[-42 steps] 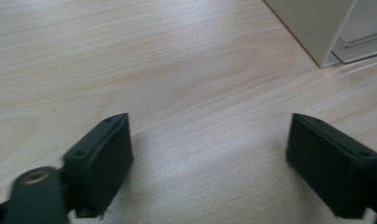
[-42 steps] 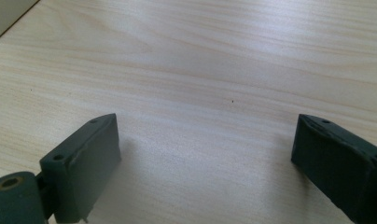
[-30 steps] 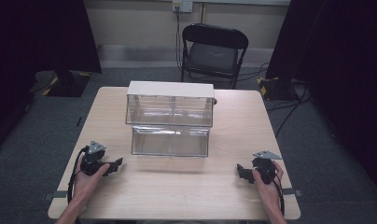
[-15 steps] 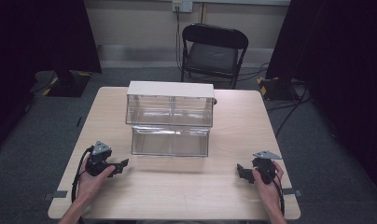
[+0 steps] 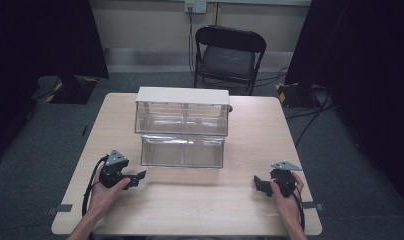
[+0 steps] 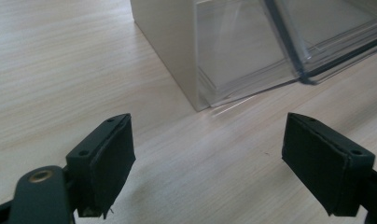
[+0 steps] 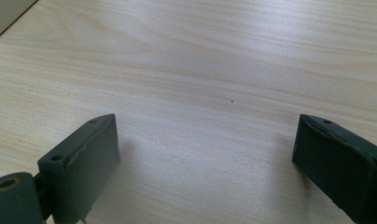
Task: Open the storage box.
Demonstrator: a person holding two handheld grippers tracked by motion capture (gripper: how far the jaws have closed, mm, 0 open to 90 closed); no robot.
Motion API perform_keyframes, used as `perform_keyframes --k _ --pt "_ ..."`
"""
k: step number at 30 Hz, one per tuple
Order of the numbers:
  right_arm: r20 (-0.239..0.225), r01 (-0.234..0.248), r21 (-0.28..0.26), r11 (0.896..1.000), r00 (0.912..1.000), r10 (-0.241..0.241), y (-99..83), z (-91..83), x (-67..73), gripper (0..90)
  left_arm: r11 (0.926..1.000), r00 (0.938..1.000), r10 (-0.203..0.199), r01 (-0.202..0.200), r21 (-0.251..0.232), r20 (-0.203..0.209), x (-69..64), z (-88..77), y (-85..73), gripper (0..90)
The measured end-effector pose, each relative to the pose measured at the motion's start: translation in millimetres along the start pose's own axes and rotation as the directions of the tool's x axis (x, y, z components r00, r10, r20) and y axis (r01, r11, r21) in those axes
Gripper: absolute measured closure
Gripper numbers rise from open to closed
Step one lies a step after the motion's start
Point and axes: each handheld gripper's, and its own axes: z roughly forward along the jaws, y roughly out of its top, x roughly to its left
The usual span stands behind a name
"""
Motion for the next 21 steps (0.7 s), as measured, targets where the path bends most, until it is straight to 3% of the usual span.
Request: perform_keyframes --k 12,21 --pt "0.000 -0.001 0.000 1.000 1.0000 0.001 0.0 0.0 0.0 6.4 0.9992 0.9998 0.012 -0.012 -0.038 0.014 -5.0 0.5 8.0 16.8" --pt "0.001 -0.002 0.001 1.000 1.0000 0.002 0.1 0.1 0.0 6.2 0.9966 0.9986 -0.034 0.037 -0.074 0.040 -1.5 -2.4 8.6 15.8"
